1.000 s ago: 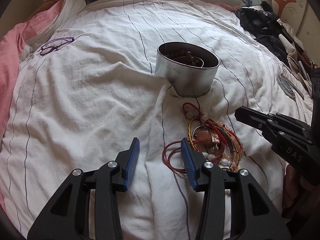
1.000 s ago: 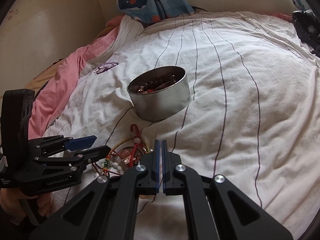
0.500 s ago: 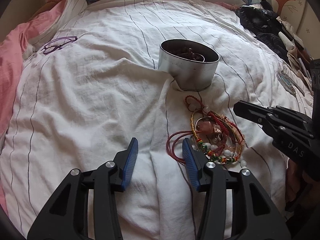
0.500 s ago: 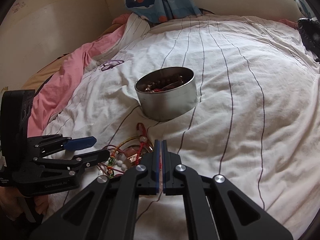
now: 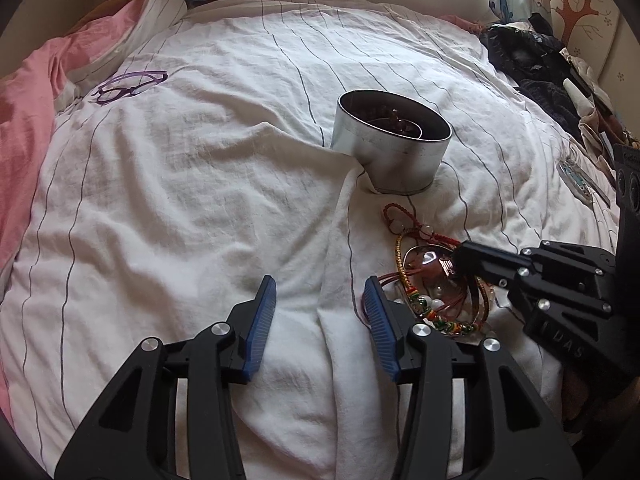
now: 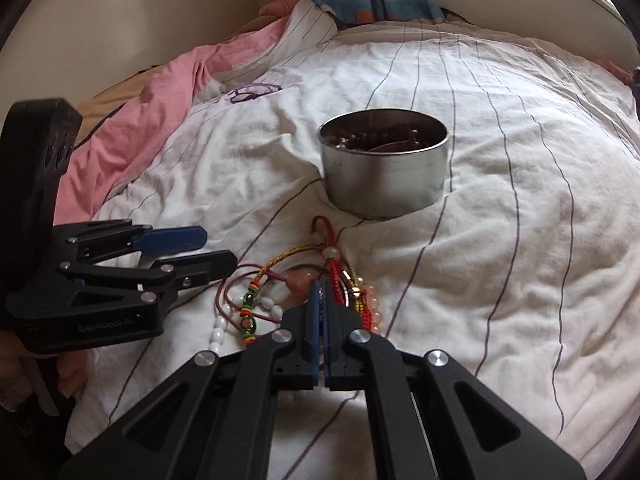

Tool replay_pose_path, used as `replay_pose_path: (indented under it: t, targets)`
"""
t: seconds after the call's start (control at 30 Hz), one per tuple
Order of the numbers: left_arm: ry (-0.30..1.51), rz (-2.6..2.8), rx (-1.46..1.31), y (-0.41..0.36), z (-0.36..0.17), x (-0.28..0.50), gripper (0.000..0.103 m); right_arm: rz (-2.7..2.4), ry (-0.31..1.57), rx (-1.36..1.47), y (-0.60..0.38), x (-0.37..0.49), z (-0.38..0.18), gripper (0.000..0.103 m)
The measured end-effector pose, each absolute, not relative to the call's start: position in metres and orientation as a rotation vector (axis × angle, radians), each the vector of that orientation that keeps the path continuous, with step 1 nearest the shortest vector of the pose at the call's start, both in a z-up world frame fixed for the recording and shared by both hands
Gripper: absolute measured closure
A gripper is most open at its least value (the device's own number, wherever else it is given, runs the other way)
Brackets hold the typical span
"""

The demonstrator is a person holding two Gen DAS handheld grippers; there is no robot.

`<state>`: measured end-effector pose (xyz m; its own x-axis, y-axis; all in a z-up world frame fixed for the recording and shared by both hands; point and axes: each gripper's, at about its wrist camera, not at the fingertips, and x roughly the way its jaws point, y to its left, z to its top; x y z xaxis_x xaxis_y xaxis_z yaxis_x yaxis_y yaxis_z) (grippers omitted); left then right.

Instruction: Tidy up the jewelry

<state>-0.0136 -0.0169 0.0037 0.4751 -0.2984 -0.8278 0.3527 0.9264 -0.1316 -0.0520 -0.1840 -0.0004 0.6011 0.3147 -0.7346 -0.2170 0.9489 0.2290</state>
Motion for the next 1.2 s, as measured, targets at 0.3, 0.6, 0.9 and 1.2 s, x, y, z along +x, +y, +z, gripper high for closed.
replay_pose_path:
  t: [0.3, 0.6, 0.9, 1.2]
  targets:
    - [0.933, -0.445, 0.105, -0.031, 0.014, -0.021, 0.058, 0.191, 0.798, 0.269, -0.224, -0.053, 0.008, 0.102]
    - [0.945, -0.421, 0.06, -0.022, 0.012, -0.018, 0.057, 0.346, 0.85, 0.138, -0.179, -0.048, 0.004, 0.061]
    - [0.949, -0.419, 0.071, -0.023, 0.01, -0.019, 0.057, 0.256, 0.848, 0.332, -0.227, -0.048, -0.001, 0.1]
    - [0.934, -0.434, 0.078, -0.025, 0.012, -0.02, 0.057, 0.052, 0.773, 0.408, -0.263, -0.052, 0.01, 0.1]
